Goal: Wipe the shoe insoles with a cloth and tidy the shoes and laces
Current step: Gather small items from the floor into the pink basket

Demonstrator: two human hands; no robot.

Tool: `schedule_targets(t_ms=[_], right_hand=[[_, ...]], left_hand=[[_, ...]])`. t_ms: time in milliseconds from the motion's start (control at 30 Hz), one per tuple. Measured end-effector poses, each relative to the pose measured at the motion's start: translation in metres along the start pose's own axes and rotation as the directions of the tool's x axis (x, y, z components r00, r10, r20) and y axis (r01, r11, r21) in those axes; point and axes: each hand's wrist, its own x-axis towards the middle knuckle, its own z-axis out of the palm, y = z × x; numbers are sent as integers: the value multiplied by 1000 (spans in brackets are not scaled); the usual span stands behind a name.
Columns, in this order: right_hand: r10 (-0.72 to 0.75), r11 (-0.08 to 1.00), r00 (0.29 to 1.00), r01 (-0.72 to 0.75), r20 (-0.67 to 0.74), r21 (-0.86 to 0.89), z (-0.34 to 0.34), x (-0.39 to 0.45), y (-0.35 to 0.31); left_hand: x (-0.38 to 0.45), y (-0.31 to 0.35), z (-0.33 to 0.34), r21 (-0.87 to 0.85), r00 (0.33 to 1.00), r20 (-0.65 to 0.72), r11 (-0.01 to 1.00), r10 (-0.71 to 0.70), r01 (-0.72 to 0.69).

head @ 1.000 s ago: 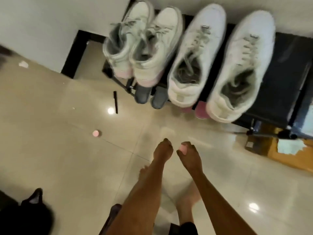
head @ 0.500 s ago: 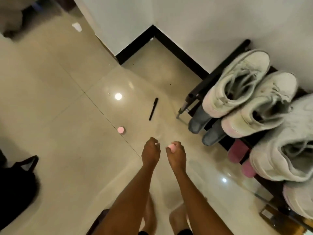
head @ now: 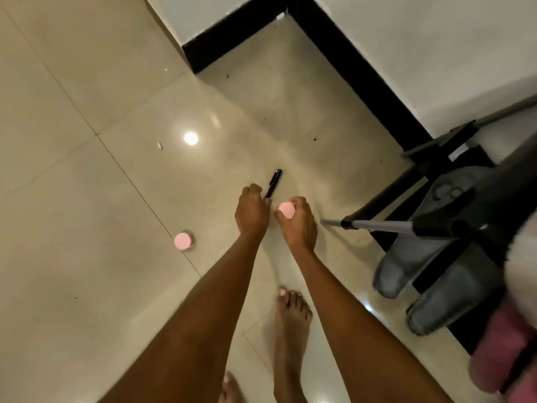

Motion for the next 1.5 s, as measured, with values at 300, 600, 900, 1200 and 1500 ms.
schedule_targets(t_ms=[300,600,900,1200,1500], right_hand=[[-98,990,995,98,2,-104,13,19,5],[-128,988,980,140,154,-70,17,-31,-22],[-293,913,865,380,407,-151,98,-75,-65],[-337,914,890,388,309,-120,131,-67,-48],[-251,954,942,280,223,-107,88,-90,-37]], left_hand=[[30,1,16,149,993,118,989,-33,15],[-47,-38,-41,-283,948,186,910,-258,304],[-67,-148,-72,-403,852,-93,802,-515,440],[-26,-185,-54,-259,928,-111,912,-356,319],[-59,-154,-75,-488,957,10,834,-291,258]])
